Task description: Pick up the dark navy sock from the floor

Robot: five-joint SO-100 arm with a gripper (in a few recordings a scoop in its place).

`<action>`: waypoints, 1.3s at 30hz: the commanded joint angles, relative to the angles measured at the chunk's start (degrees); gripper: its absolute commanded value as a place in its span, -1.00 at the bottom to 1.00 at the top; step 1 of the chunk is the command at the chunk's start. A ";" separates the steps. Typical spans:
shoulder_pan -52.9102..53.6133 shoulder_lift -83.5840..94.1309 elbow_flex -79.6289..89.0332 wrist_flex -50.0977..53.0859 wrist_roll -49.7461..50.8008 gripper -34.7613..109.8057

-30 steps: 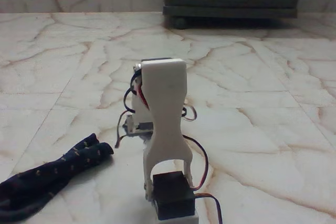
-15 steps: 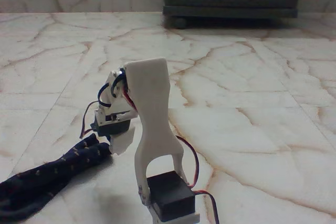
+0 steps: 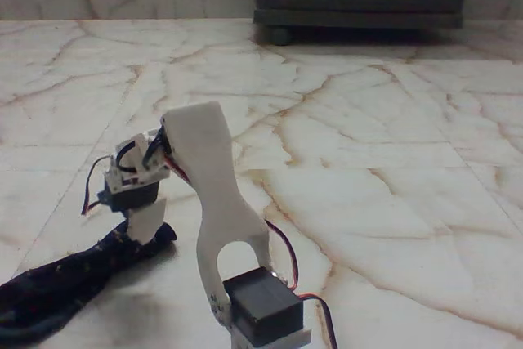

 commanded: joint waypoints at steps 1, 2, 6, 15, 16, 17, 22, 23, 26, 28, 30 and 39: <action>-0.97 0.09 -3.25 0.70 1.14 -0.36; -1.41 -0.97 -3.87 0.88 2.02 -0.36; -2.99 -5.54 -6.68 0.70 3.60 -0.35; -4.92 -18.54 -16.96 -4.13 0.00 -0.36; -5.27 -19.16 -16.96 -4.92 -0.18 -0.36; -5.36 -19.78 -16.96 -5.71 -0.44 -0.36; -5.36 -21.45 -16.70 -6.94 -2.29 -0.43; -5.36 -21.53 -16.52 -6.94 -2.81 -0.44; -5.27 -21.97 -16.44 -7.38 -3.34 -0.47; -5.01 -22.15 -16.35 -7.56 -3.78 -0.48; -4.48 -22.06 -16.26 -7.82 -3.34 -0.52; -1.23 -7.21 6.59 -18.19 -5.62 -0.52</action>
